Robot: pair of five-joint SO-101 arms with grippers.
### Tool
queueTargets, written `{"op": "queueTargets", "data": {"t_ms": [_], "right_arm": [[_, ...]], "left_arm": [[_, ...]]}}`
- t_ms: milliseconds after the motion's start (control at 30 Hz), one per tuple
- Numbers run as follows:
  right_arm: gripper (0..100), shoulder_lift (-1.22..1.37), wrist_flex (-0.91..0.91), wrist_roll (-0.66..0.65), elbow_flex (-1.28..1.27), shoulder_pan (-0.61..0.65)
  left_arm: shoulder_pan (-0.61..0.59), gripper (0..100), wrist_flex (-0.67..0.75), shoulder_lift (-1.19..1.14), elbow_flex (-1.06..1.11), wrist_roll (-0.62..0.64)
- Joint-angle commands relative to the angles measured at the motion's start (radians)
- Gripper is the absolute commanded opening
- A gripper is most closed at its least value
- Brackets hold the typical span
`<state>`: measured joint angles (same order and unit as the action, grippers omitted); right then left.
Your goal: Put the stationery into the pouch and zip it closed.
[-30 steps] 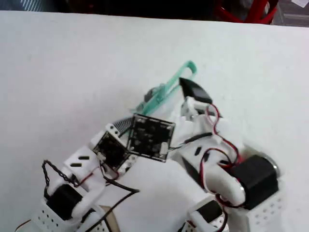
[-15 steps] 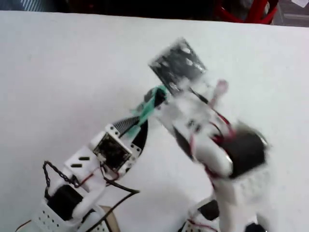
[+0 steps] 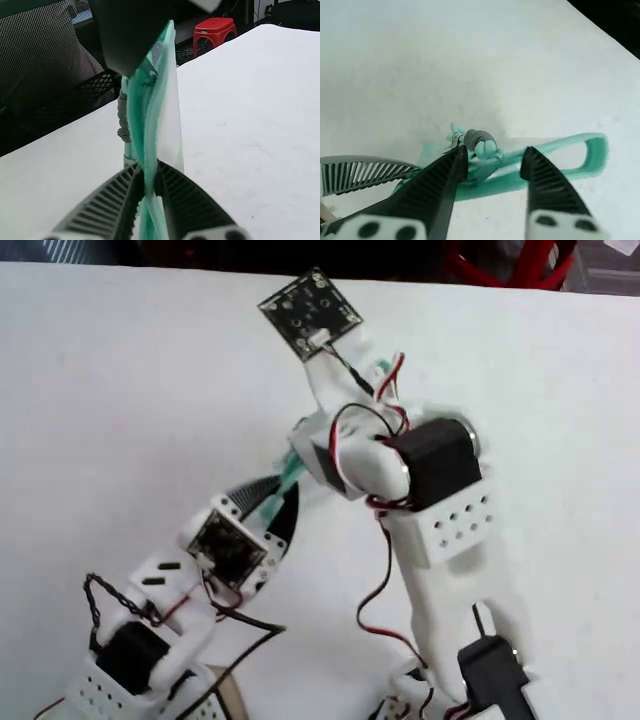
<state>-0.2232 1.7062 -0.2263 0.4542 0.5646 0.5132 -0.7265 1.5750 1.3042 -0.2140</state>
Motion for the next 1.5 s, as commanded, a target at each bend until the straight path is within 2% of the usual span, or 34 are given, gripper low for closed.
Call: {"op": "queueTargets", "data": {"t_ms": [0, 167, 300, 500, 600, 700, 767, 867, 967, 1133, 1200, 1300, 1467], "right_arm": [[5.3, 0.007, 0.013, 0.002, -0.008, -0.001], [7.6, 0.013, 0.013, 0.002, -0.008, -0.001], [1.3, 0.015, 0.012, 0.006, -0.003, -0.001], [1.9, 0.007, -0.002, 0.041, 0.000, -0.002], [1.9, 0.013, -0.002, 0.080, -0.008, -0.001], [1.9, 0.015, -0.001, 0.081, -0.008, -0.001], [1.9, 0.015, 0.004, 0.080, -0.008, -0.001], [1.9, 0.015, 0.005, 0.080, -0.009, -0.001], [1.9, 0.015, 0.005, 0.084, -0.009, 0.001], [1.9, 0.015, 0.004, 0.086, -0.009, 0.001], [1.9, 0.015, -0.001, 0.086, -0.008, -0.001], [1.9, 0.013, -0.031, 0.081, -0.008, -0.012], [1.9, 0.015, -0.113, 0.077, -0.008, -0.116]], "left_arm": [[-0.025, 2, 0.025, -0.002, -0.003, 0.006], [-0.025, 2, 0.025, -0.002, -0.003, 0.006], [-0.025, 2, 0.025, -0.002, -0.003, 0.005], [-0.025, 3, 0.026, -0.002, -0.011, 0.006], [-0.025, 13, 0.026, -0.002, -0.015, 0.046], [-0.027, 28, 0.026, -0.002, -0.012, 0.233], [-0.048, 32, 0.034, -0.004, -0.017, 0.301], [-0.068, 29, 0.138, -0.008, -0.005, 0.295], [-0.045, 25, 0.247, -0.008, 0.051, 0.230], [0.018, 2, 0.451, -0.002, 0.184, 0.121], [0.021, 4, 0.486, -0.002, 0.203, 0.077], [0.016, 2, 0.486, -0.004, 0.207, 0.101], [0.013, 2, 0.448, -0.004, 0.206, 0.106]]}}
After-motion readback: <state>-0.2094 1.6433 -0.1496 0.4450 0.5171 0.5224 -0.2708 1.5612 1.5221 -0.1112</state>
